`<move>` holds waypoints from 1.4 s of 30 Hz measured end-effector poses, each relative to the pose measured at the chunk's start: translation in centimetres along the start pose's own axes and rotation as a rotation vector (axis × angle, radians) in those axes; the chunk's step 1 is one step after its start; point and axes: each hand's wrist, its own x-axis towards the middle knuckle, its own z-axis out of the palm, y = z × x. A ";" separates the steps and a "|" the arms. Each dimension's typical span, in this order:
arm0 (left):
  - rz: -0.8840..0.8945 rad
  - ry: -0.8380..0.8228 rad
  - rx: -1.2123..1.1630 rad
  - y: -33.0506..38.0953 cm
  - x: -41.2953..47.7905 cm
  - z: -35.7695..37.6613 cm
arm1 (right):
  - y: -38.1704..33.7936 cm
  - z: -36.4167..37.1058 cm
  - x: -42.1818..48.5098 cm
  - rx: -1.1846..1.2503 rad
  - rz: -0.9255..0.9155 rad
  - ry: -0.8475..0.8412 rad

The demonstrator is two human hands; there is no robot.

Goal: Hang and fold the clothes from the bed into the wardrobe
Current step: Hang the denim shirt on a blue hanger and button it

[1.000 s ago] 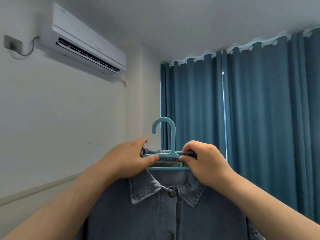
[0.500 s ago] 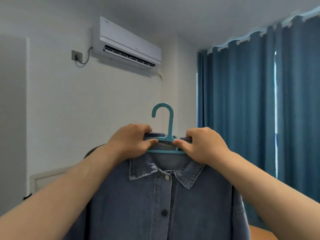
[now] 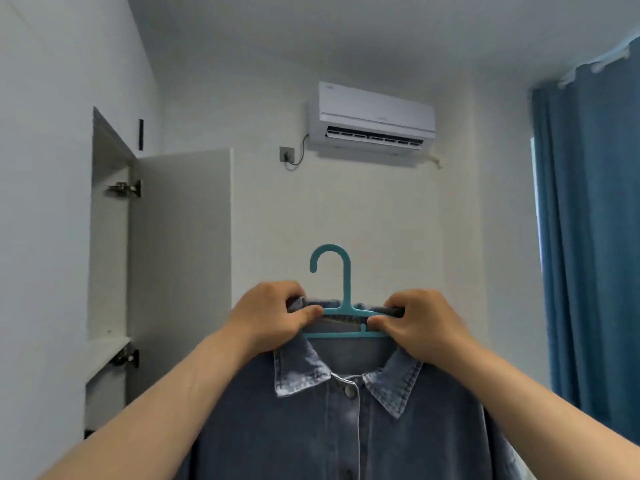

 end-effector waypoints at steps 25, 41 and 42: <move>-0.329 -0.006 0.241 -20.5 -6.3 -0.4 | -10.9 21.3 7.8 -0.158 -0.092 -0.176; -0.570 -0.003 0.074 -35.1 -5.7 9.7 | -6.4 41.7 15.3 0.341 -0.193 -0.453; -0.581 -0.002 0.061 -35.9 -5.9 10.0 | -6.4 42.8 15.6 0.351 -0.193 -0.464</move>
